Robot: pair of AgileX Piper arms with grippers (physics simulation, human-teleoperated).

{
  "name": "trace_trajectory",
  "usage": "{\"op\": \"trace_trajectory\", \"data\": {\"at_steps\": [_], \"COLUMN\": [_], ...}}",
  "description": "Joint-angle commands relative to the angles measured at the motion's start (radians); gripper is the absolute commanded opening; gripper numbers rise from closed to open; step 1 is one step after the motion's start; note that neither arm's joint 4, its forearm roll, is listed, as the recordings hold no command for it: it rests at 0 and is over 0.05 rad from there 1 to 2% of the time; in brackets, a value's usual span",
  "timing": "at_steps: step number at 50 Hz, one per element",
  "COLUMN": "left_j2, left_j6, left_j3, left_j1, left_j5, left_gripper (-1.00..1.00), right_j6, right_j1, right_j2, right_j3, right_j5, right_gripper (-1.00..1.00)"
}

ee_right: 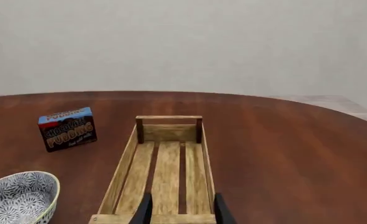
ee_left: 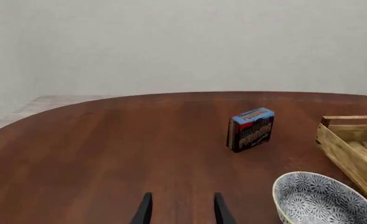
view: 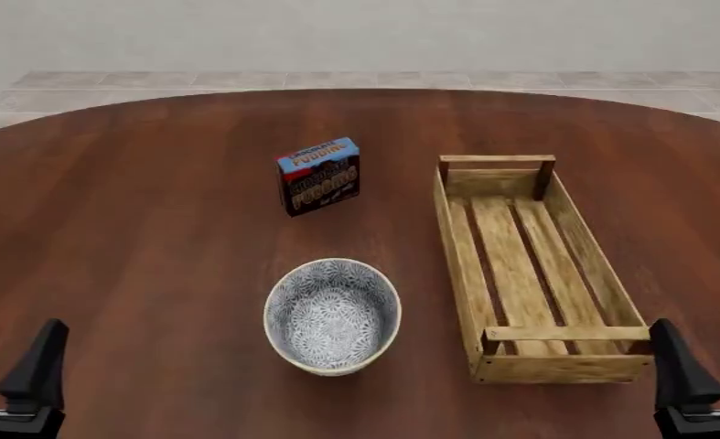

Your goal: Pick up the bowl on the left and put it in the tray.

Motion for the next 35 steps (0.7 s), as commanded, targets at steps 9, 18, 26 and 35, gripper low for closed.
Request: {"op": "trace_trajectory", "data": {"at_steps": [9, 18, 26, 35], "left_j2": [0.006, 0.006, 0.006, 0.005], "left_j6": [0.000, 0.000, 0.000, 0.000], "left_j3": [-0.003, -0.003, -0.003, -0.003], "left_j1": [0.000, 0.000, 0.000, 0.000], "left_j5": [-0.001, -0.001, -0.001, -0.001], "left_gripper": [1.00, 1.00, 1.00, 1.00], "right_j6": [-0.008, 0.023, 0.022, 0.007], "right_j1": [0.011, 0.033, 0.114, 0.198], "right_j2": [0.028, 0.087, 0.188, 0.299], "right_j3": [-0.005, -0.007, -0.106, -0.263], "right_j5": [-0.005, -0.047, -0.026, 0.046], "right_gripper": [1.00, 1.00, 1.00, 1.00]}}
